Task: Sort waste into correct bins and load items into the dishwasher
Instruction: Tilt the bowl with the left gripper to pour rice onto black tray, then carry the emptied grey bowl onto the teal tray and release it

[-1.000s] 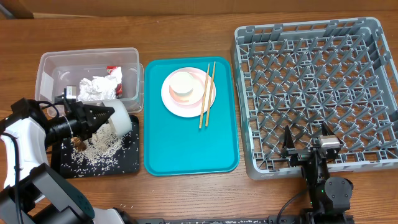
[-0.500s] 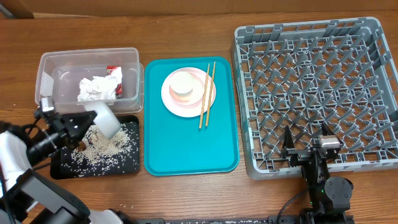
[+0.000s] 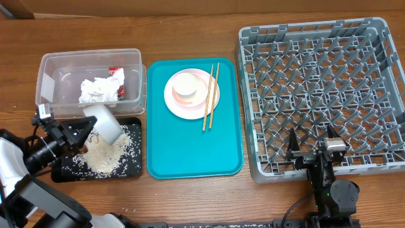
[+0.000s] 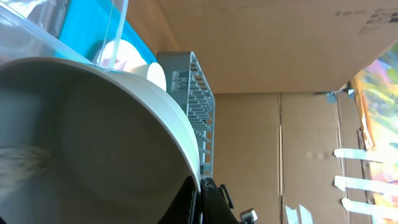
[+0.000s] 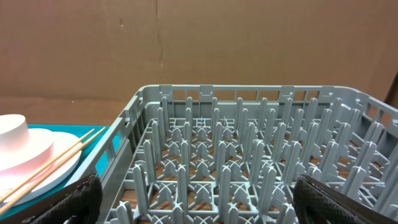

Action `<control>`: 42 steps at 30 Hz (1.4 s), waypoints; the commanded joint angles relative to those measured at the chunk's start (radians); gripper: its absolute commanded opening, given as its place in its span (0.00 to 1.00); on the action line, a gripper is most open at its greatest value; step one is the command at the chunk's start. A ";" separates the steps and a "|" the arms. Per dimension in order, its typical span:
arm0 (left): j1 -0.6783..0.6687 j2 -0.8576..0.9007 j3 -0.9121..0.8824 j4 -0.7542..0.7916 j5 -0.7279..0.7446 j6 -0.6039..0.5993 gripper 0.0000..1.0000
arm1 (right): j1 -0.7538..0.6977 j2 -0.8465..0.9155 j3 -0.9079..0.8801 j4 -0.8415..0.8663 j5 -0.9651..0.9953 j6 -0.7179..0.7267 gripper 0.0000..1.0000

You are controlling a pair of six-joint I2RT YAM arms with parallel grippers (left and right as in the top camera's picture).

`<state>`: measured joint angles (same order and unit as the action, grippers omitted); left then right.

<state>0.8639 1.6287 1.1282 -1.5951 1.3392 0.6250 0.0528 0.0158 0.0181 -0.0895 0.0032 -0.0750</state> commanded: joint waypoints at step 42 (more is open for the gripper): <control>-0.267 -0.032 0.141 0.121 0.017 -0.183 0.04 | -0.004 -0.004 -0.010 0.005 -0.006 -0.001 1.00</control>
<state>0.6628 1.6211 1.1973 -1.5024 1.3647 0.5285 0.0528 0.0158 0.0181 -0.0898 0.0032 -0.0750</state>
